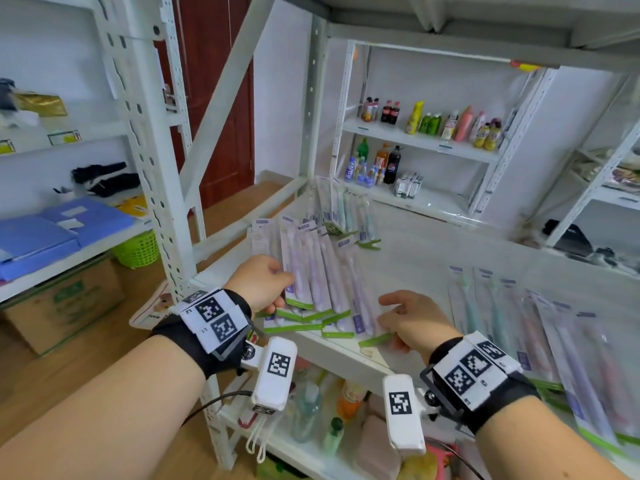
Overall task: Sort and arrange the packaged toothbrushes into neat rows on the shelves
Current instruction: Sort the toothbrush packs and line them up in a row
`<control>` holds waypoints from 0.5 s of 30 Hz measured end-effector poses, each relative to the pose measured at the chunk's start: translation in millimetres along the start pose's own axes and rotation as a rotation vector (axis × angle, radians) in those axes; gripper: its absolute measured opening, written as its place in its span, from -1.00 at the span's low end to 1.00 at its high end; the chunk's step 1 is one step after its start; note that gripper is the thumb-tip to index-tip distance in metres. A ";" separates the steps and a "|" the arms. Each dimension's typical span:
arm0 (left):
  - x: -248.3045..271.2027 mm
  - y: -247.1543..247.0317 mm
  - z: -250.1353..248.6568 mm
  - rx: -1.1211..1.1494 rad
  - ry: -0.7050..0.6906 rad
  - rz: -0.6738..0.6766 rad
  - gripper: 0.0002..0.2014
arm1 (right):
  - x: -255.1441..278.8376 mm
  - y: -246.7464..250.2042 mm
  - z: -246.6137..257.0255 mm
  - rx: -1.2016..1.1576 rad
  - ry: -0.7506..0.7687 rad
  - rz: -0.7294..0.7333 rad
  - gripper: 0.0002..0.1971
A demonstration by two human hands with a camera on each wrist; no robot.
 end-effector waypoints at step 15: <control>42.1 -110.6 -76.1 0.061 -0.165 0.203 -0.89 | 12.4 101.9 -40.3 -0.016 -0.030 -0.198 -0.84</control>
Point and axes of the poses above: each hand's wrist, its own x-axis away from the middle knuckle, its own y-axis out of the back of the hand, z = x × y, the point moved 6 cm from there along -x, towards the middle knuckle, and after that the axes turned 9 degrees about -z, right-handed, at the moved point
